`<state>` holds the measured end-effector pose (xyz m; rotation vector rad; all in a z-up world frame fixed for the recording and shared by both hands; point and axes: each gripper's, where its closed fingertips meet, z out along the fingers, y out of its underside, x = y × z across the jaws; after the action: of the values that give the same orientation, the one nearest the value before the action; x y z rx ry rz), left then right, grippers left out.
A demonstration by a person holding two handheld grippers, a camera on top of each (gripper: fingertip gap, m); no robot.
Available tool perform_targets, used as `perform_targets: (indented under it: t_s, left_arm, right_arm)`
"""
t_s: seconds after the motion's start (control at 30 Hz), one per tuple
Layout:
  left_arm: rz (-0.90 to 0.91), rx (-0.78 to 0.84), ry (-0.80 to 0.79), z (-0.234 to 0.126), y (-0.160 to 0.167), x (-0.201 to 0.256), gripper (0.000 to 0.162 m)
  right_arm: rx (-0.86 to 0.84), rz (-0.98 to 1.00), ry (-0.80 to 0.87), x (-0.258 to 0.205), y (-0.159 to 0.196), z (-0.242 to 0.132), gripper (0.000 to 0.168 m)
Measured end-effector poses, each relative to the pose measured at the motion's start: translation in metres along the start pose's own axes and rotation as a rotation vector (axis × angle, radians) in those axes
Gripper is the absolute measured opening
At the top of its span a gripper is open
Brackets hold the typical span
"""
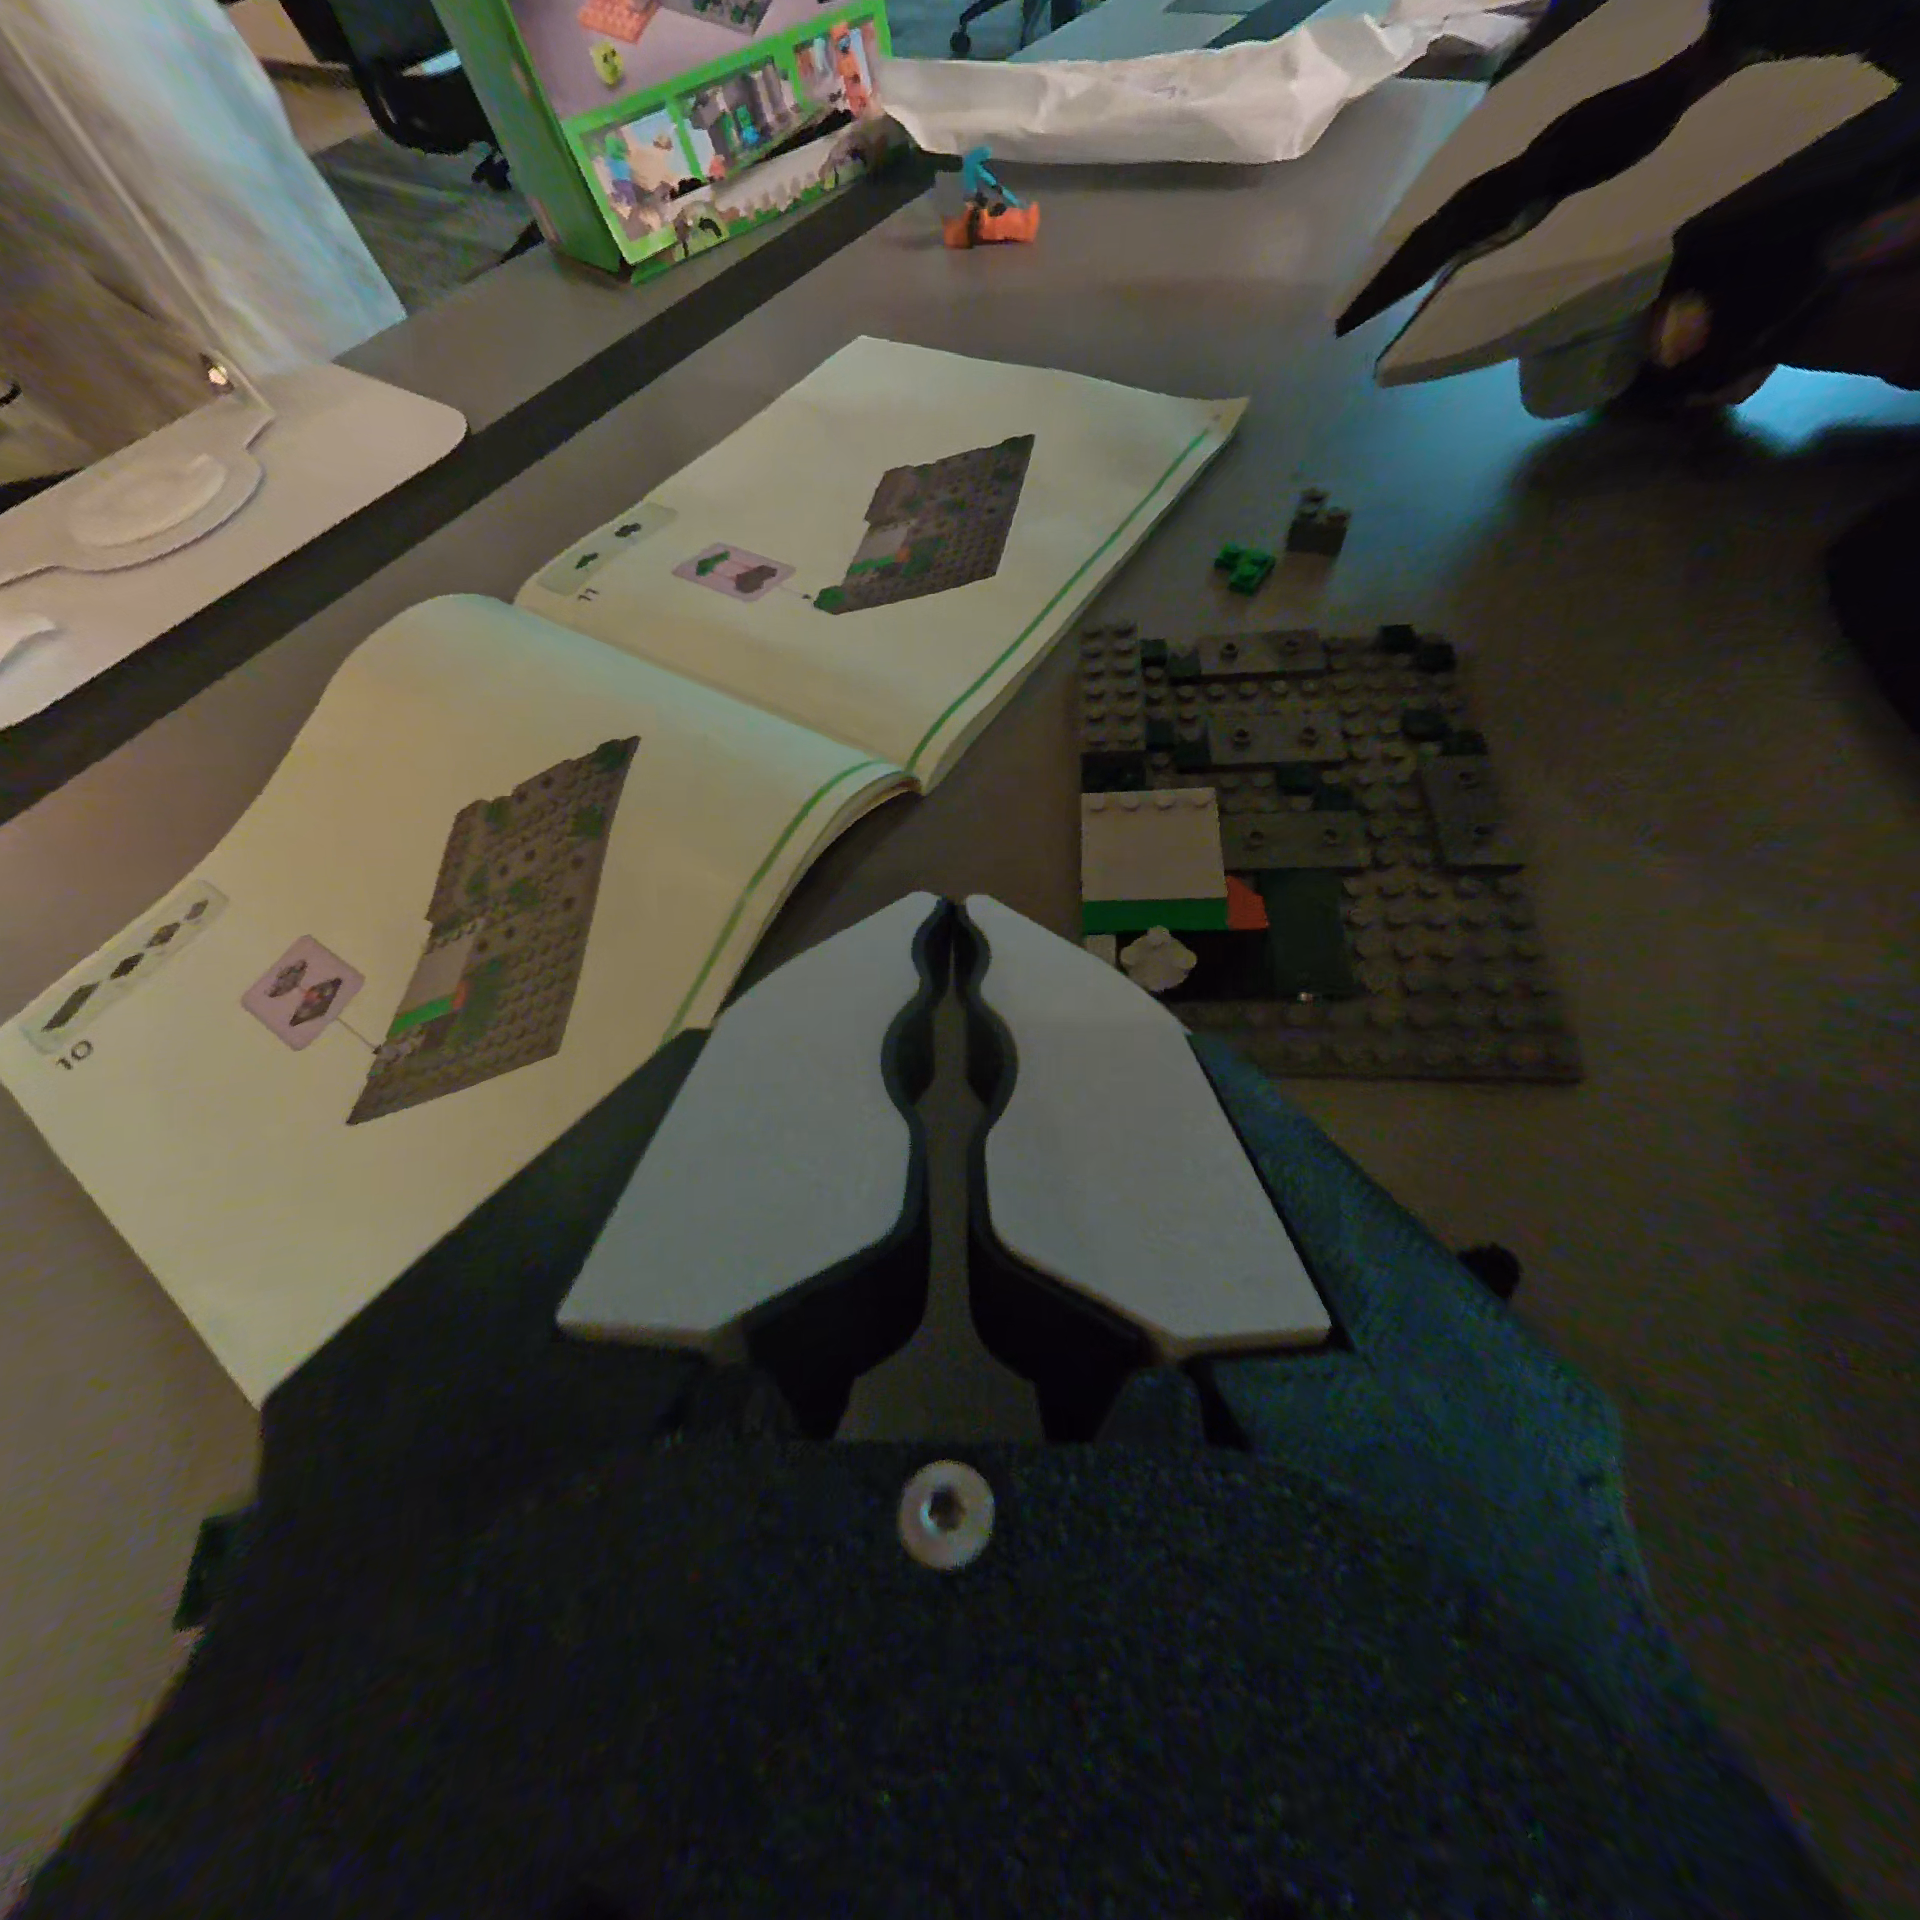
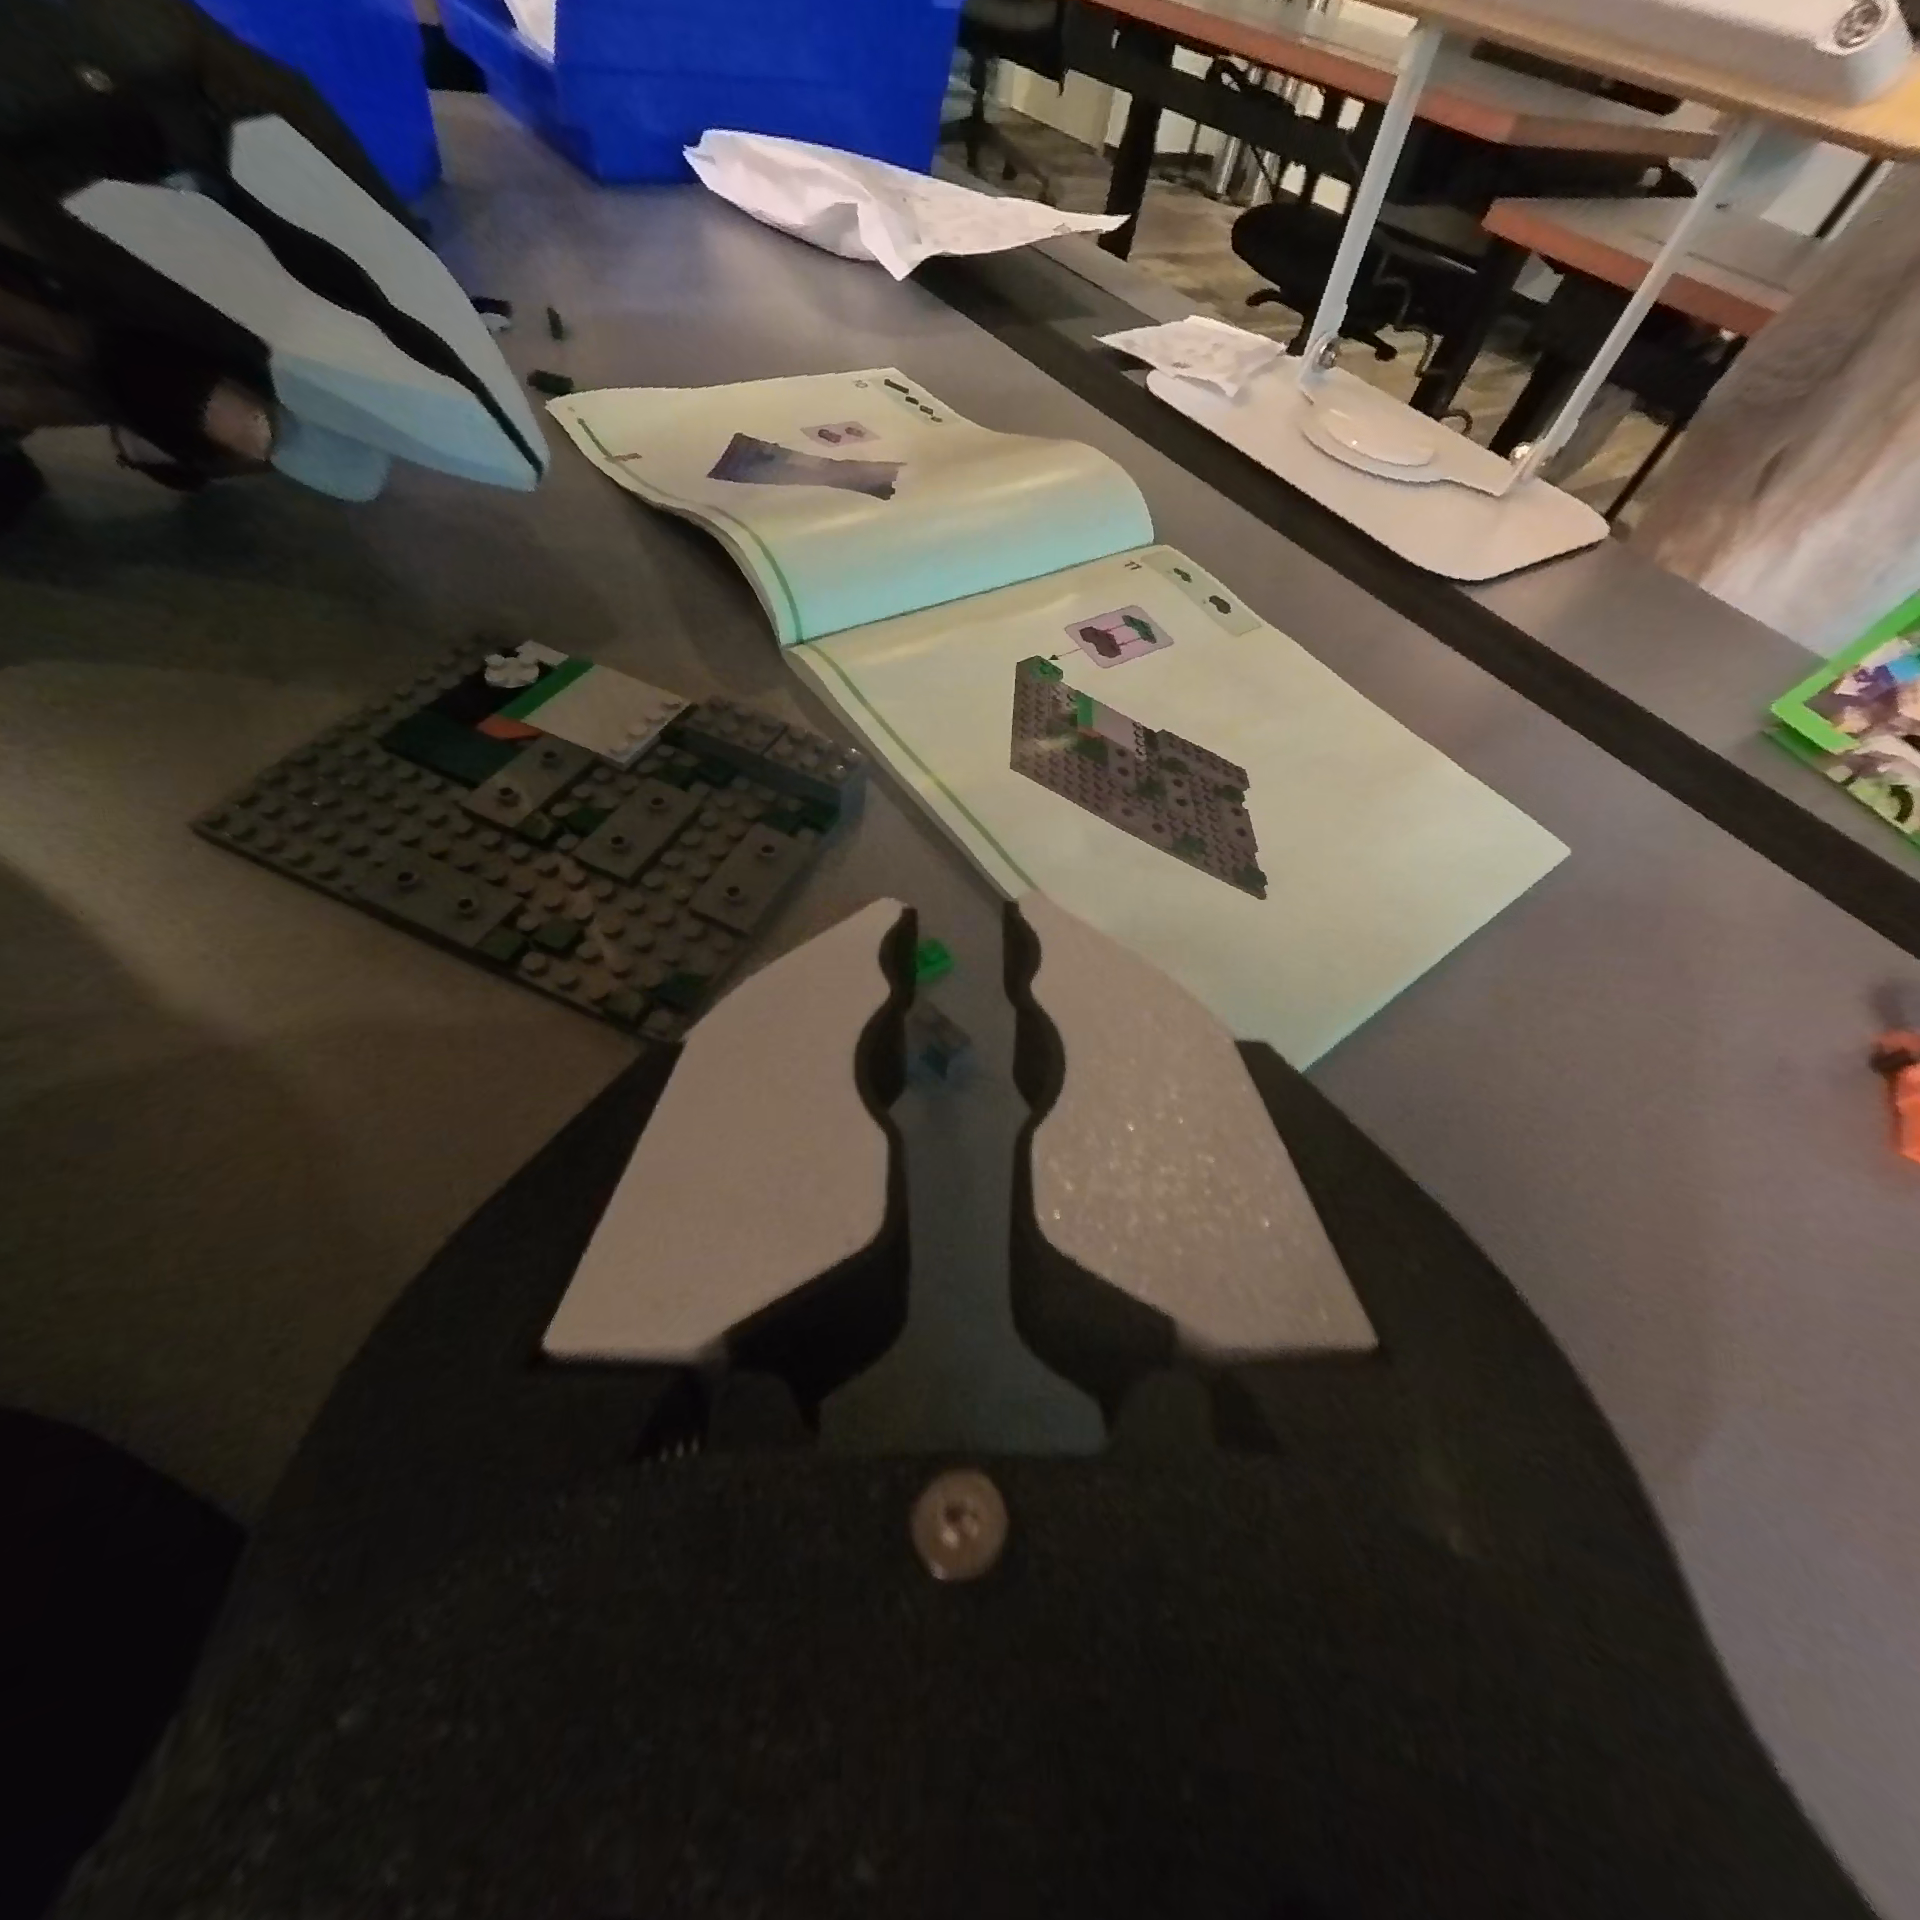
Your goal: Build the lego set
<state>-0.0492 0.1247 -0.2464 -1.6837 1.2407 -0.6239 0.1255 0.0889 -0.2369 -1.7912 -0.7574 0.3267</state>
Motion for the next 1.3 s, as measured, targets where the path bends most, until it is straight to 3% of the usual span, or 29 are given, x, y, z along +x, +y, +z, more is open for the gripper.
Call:
perform_targets:
  t_s: [0.43,0.8,1.0,1.3]
  left_arm:
    - [-0.039,-0.076,-0.116,0.006,0.002,-0.017,0.000]
    - [-0.066,-0.081,-0.166,0.029,-0.026,-0.031,0.000]
    - [-0.100,-0.127,-0.124,0.053,-0.028,-0.040,0.000]
    - [-0.128,-0.163,-0.092,0.071,-0.013,-0.033,0.000]
  right_arm:
    - [-0.069,0.036,0.051,0.004,-0.009,0.015,0.000]
    - [-0.248,0.139,0.084,0.021,-0.033,0.092,0.000]
    - [-0.316,0.156,0.063,0.021,-0.023,0.119,0.000]
    - [-0.351,0.152,0.037,0.015,-0.010,0.124,0.000]
